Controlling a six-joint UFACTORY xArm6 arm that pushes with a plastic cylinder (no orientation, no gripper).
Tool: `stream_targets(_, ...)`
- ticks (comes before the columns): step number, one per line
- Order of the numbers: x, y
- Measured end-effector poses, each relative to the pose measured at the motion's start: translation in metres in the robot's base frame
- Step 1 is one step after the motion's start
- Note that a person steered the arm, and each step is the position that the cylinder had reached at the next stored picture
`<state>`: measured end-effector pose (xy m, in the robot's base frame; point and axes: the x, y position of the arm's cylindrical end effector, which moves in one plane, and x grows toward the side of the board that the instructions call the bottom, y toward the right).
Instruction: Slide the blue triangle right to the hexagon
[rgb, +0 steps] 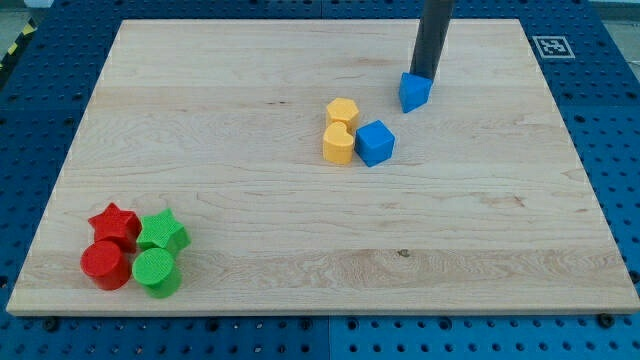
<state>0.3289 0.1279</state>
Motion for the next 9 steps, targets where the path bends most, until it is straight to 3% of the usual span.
stream_targets(3,0.022,-0.039)
stream_targets(6,0.029,0.002)
stream_targets(9,0.049,-0.028)
